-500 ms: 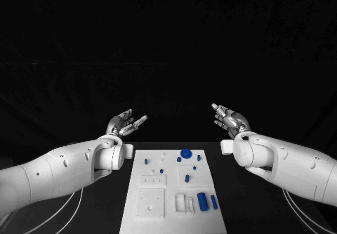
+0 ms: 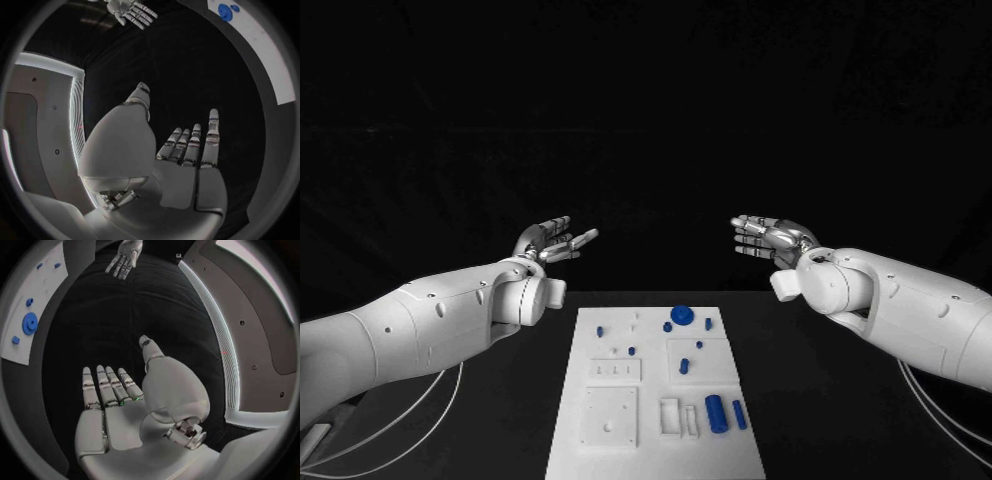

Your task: Assemble the parts on the task board

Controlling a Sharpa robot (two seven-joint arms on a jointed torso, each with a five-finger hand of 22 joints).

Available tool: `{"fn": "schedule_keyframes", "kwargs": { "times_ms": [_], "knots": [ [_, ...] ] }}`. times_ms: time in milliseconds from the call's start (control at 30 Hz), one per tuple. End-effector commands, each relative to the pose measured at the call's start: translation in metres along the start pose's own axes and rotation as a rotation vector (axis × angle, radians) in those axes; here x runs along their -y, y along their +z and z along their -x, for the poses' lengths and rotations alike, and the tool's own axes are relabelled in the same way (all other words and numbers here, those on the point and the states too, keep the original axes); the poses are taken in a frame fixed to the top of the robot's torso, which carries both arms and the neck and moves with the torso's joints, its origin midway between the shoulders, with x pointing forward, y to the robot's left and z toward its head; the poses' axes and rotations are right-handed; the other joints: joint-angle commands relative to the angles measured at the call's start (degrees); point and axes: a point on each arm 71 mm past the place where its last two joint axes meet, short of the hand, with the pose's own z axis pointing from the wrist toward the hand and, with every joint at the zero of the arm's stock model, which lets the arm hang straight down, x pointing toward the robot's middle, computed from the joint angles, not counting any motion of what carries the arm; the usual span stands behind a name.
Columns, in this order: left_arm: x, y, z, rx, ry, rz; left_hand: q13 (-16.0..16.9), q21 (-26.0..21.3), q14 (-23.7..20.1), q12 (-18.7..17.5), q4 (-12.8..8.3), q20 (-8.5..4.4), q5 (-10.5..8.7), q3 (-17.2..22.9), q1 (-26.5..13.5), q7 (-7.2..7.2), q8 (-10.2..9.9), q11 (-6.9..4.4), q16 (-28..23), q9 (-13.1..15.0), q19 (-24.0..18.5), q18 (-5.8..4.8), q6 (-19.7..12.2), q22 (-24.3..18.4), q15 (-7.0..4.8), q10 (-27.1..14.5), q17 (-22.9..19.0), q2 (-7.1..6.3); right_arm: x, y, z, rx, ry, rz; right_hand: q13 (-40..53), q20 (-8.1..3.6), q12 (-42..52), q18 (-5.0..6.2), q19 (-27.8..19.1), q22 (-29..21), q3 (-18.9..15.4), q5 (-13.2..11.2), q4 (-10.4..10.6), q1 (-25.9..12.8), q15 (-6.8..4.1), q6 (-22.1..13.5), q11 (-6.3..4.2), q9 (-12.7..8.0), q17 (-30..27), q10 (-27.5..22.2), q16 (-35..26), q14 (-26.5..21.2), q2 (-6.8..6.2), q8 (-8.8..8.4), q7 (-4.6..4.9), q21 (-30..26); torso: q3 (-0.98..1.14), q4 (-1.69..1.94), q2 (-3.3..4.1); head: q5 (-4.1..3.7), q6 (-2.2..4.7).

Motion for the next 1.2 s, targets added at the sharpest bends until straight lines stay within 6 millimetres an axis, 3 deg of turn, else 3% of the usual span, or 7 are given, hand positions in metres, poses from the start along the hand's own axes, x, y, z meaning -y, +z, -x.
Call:
{"fn": "schedule_keyframes", "kwargs": {
  "times_ms": [33, 233, 333, 467, 733, 933, 1200],
  "knots": [
    [0.004, -0.001, 0.003, -0.044, -0.021, -0.002, 0.1, 0.4, 2.2, 0.3, -0.1, -0.02, 0.17, 1.0, 0.3, 0.83, 0.3, 0.61, 0.3, 0.1, 2.1, 0.72, 1.5, 0.2, 0.11, 2.1, 0.2, 1.09, -0.002, 0.005, -0.006, -0.030, -0.216, 0.066, 0.6, -2.90, 0.7, 0.50, 20.1, 1.5, 4.1, -0.6, -7.6, 4.4, 0.43, 14.4, 0.40, 0.7, 0.8, 15.1, 1.2, 19.1, -0.87, 0.96, 1.21, 4.4, 0.02, 0.14, -0.03, 1.03, -1.32],
    [0.008, -0.004, 0.007, -0.051, -0.026, -0.038, 0.9, 2.5, 21.3, 1.1, -4.5, -1.76, 0.27, 2.8, -0.2, 4.22, 1.0, 3.55, 1.5, 0.7, 8.9, 1.77, 13.7, 0.9, 1.83, 20.6, 1.0, 7.11, -0.005, 0.007, -0.014, -0.033, -0.449, 0.140, 1.3, -8.15, 1.2, -2.57, 31.3, 1.3, 10.6, 0.5, -12.9, 1.0, -3.24, 32.2, -2.25, 1.5, 1.4, 32.4, 1.6, 35.7, -1.42, 1.61, 0.01, 6.6, 0.00, 0.08, 0.24, 1.49, -1.38],
    [0.011, -0.008, 0.008, -0.058, -0.025, -0.049, 1.5, 4.9, 32.9, 1.6, -9.3, -6.03, 0.28, 1.8, -0.9, 4.59, 1.4, 3.67, 3.5, 1.2, 13.8, -1.52, 23.0, 1.6, 1.34, 35.9, 1.3, 10.02, -0.004, 0.009, -0.023, -0.081, -0.610, 0.160, 1.3, -11.70, 1.4, -1.99, 39.1, 2.7, 13.1, -0.1, -13.4, 0.2, -6.96, 35.0, -4.11, 1.6, 2.9, 37.1, 3.8, 44.9, -2.09, 1.67, -0.59, 10.4, 0.08, 0.17, 0.42, 1.46, -1.52],
    [0.016, -0.013, 0.010, -0.074, -0.024, -0.061, 1.6, 7.6, 39.8, 1.6, -14.8, -10.21, 0.69, 0.4, -1.3, 4.07, 1.2, 1.99, 4.1, 1.1, 18.3, -4.91, 23.6, 2.2, -1.32, 41.0, 1.8, 13.08, -0.003, 0.010, -0.034, -0.126, -0.793, 0.188, 1.3, -14.67, 1.4, -2.77, 44.3, 3.6, 14.6, -0.6, -13.4, 0.1, -9.07, 36.0, -4.91, 1.6, 4.9, 38.4, 3.7, 51.3, -3.58, 1.68, -0.84, 13.2, 0.03, 0.53, 1.17, 1.26, -1.22],
    [0.033, -0.027, 0.006, -0.179, -0.061, -0.078, 1.6, 9.0, 41.8, 1.9, -21.8, -11.21, 4.56, -0.2, 0.0, 4.04, 1.5, 2.01, 2.3, 1.3, 18.4, -5.54, 25.8, 1.9, -1.88, 40.3, 1.9, 14.50, -0.004, 0.010, -0.056, -0.165, -1.072, 0.244, 1.3, -17.71, 1.4, -1.64, 51.6, 8.5, 14.3, 0.2, -13.3, 0.6, -11.76, 37.8, -6.18, 1.6, 15.5, 40.3, 13.0, 57.8, -5.57, 1.58, -1.48, 21.6, -0.14, 1.84, 3.16, 0.35, -0.97],
    [0.047, -0.039, -0.003, -0.249, -0.074, -0.099, 1.6, 9.8, 42.2, 1.9, -23.1, -11.24, 4.09, -0.7, -0.7, 4.06, 1.5, 2.09, 2.3, 1.3, 18.2, -5.52, 25.9, 2.0, -1.94, 39.9, 1.9, 14.40, -0.004, 0.010, -0.069, -0.169, -1.235, 0.268, 1.3, -17.99, 1.2, 0.65, 53.4, 18.0, 18.1, 0.0, -13.4, -1.3, -12.05, 38.1, -6.58, 1.6, 33.3, 40.4, 34.1, 56.0, -6.99, 1.62, -1.82, 33.8, -0.32, 3.25, 4.77, -0.37, -0.84],
    [0.062, -0.046, -0.012, -0.294, -0.089, -0.122, 1.5, 10.0, 42.2, 1.8, -23.0, -11.17, 3.79, -1.0, -1.2, 4.14, 1.5, 2.25, 2.3, 1.3, 18.0, -5.51, 25.6, 2.0, -1.87, 39.4, 1.9, 14.42, 0.005, 0.011, -0.082, -0.145, -1.390, 0.245, 1.3, -18.38, 1.4, 0.62, 54.2, 23.9, 22.8, -2.7, -13.2, -2.2, -11.96, 37.9, -6.17, 1.6, 37.0, 39.0, 40.7, 55.2, -8.72, 1.58, -1.83, 37.9, -0.53, 4.63, 6.54, -0.91, -0.55]
  ]
}}
